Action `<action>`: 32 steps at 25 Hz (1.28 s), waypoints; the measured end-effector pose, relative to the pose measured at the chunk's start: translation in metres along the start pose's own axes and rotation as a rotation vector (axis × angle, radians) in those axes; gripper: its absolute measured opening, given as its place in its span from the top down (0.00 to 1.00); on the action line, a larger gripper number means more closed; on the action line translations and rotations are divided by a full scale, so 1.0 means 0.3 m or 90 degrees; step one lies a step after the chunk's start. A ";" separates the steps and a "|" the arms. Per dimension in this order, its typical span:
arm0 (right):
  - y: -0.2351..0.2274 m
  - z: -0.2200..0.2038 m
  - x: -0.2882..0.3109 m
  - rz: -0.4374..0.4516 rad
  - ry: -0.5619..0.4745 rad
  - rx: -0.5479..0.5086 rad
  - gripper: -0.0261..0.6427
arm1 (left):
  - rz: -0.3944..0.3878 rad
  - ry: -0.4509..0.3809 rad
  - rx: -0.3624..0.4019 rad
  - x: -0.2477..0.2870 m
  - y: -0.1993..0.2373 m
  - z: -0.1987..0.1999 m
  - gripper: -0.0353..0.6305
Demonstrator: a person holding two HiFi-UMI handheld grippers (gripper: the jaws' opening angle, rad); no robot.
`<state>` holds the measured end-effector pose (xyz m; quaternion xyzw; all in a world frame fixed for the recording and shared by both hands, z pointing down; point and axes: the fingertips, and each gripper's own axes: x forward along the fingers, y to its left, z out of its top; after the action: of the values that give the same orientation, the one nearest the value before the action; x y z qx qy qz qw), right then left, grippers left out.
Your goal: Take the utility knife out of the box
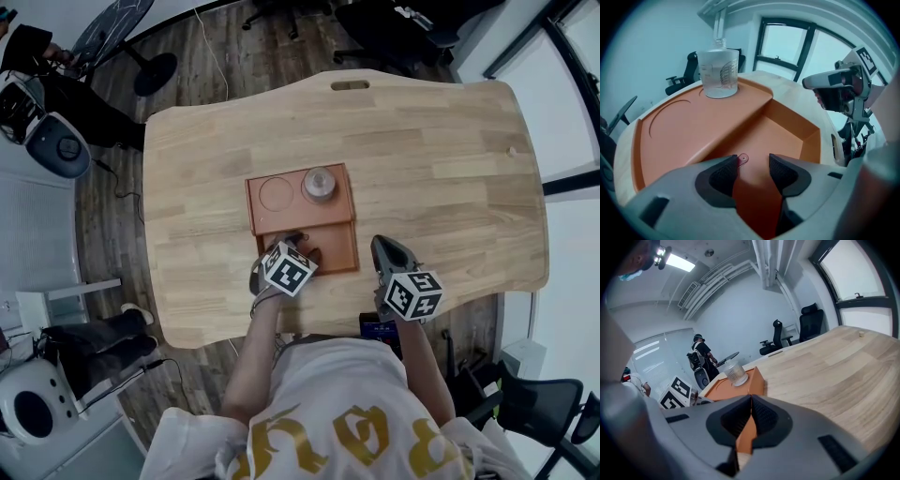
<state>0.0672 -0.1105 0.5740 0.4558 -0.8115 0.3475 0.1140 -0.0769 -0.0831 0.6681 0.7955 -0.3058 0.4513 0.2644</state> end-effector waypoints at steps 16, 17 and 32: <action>-0.008 -0.016 -0.016 0.002 0.001 0.013 0.94 | -0.022 0.033 0.090 -0.017 -0.012 -0.010 0.66; -0.006 -0.018 -0.015 0.003 0.002 0.014 0.94 | -0.011 0.044 0.110 -0.006 -0.012 -0.019 0.66; -0.019 -0.028 -0.018 0.008 0.009 0.022 0.94 | -0.062 0.032 0.106 -0.045 -0.034 0.002 0.66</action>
<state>0.0738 -0.1033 0.5800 0.4505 -0.8072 0.3653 0.1097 -0.0747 -0.0733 0.6544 0.8169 -0.2217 0.4817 0.2268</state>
